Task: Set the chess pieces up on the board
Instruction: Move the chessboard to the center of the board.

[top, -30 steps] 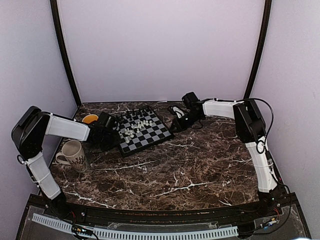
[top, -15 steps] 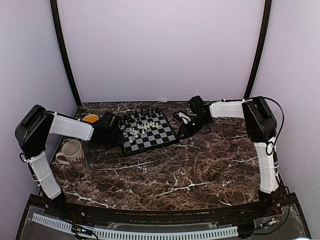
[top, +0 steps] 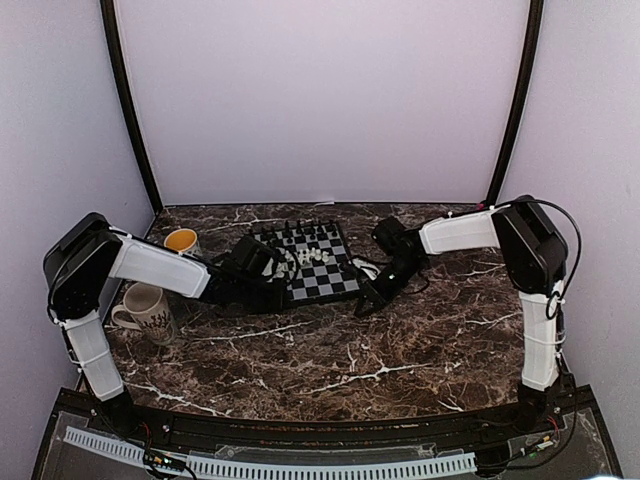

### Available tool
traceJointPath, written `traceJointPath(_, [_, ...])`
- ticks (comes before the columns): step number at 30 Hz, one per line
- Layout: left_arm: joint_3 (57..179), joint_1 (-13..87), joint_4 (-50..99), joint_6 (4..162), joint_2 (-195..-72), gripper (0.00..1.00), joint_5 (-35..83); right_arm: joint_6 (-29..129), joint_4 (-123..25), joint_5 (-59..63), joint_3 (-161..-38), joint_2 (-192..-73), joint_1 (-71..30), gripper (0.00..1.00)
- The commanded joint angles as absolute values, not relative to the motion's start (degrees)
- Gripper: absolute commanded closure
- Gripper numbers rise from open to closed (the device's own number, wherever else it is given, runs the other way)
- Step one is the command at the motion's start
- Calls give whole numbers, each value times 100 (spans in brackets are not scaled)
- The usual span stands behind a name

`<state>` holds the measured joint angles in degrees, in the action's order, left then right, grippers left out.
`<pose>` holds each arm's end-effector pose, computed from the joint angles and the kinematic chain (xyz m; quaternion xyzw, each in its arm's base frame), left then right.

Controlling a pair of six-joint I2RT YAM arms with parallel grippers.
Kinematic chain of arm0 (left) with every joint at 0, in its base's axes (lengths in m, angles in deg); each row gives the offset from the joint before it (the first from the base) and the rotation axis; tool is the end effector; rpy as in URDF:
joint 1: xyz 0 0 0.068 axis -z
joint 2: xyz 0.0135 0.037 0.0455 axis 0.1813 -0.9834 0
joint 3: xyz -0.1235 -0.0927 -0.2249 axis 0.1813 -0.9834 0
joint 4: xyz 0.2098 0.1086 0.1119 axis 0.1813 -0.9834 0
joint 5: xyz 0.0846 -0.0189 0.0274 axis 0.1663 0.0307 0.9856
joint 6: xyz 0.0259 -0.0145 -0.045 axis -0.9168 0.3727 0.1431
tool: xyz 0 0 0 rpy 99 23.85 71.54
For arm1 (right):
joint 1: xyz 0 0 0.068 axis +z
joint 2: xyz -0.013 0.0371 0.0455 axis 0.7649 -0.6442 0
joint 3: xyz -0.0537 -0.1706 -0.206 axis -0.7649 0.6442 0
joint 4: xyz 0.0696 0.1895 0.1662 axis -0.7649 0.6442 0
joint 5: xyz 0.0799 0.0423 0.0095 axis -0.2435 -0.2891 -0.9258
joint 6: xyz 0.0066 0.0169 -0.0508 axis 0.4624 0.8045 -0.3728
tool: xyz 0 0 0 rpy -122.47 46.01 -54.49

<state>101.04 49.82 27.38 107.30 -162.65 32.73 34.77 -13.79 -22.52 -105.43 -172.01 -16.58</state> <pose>0.2860 -0.2342 0.1477 0.0237 0.9201 -0.2361 0.3117 0.3320 0.2408 0.1317 -0.3717 0.8783 0.2939 0.0631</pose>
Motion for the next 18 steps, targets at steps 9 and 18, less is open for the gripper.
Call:
traceJointPath(9, [9802,5584,2083,10637,-16192,98,2511,3009,-687,-2380,-9688,-16653,-1299,93])
traceJointPath(18, [9743,5603,1812,10228,-15229,99,2800,2757,-435,-2367,-10092,-16023,-1497,94])
